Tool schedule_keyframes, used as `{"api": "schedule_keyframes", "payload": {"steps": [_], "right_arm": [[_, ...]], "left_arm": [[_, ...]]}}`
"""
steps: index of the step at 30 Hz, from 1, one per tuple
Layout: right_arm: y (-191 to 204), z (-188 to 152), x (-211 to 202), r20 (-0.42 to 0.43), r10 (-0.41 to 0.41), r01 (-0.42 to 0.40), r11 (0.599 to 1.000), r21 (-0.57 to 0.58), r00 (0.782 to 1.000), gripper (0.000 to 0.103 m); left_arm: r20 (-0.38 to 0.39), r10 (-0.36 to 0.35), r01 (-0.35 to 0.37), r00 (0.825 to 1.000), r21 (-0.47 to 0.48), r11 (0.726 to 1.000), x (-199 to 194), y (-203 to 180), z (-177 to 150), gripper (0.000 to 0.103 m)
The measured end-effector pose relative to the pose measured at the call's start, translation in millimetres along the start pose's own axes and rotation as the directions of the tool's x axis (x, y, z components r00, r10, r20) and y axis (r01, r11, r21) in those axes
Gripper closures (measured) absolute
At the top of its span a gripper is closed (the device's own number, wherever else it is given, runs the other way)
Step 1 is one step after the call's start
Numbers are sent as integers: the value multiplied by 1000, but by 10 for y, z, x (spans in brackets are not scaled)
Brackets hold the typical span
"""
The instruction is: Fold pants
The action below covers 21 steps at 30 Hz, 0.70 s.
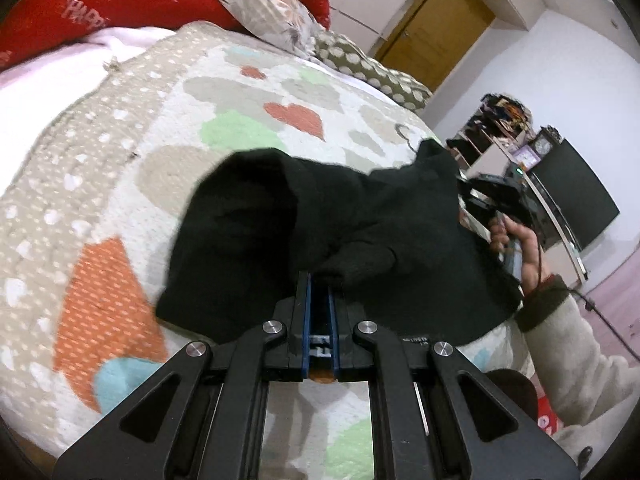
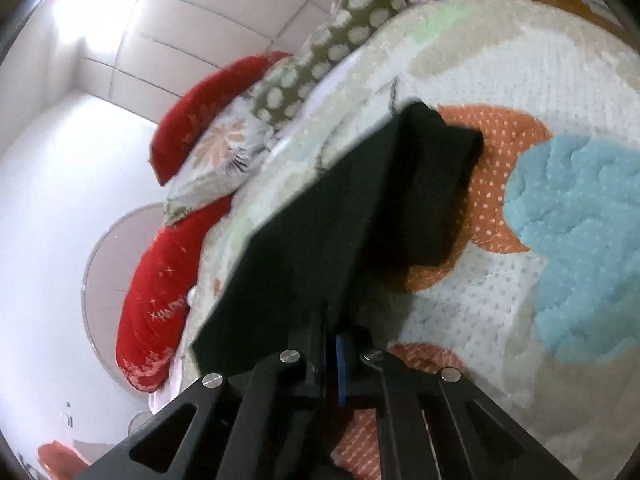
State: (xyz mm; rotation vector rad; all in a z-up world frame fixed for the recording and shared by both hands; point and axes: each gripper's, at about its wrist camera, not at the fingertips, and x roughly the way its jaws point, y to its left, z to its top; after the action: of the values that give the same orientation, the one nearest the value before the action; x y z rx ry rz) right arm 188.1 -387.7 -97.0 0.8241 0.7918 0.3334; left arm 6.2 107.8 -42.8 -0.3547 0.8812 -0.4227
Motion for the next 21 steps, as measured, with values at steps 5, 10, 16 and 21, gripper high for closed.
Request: {"api": "schedule_keyframes", "payload": {"steps": [5,10,16,21], "right_arm": [[586,-502,-986,45,35,-22,968,-252,998,100],[661,-1351,-1648,-33,-4,-7,948,-319,999,100],[472,-2033,-1367,-153,-272,183,883,-432,950,100],[584,-1883,-1545,-121,-273,195,877,-439,954,74]], "left_arm": [[60,8,-6,998,-31,999,-229,190,64,97],[28,55,-53,998,-43,998,-123,341,-25,97],[21,55,-53,998,-89,995,-79,439,-70,95],[63,141,-132,988,-130,983,-271,486,18,83]]}}
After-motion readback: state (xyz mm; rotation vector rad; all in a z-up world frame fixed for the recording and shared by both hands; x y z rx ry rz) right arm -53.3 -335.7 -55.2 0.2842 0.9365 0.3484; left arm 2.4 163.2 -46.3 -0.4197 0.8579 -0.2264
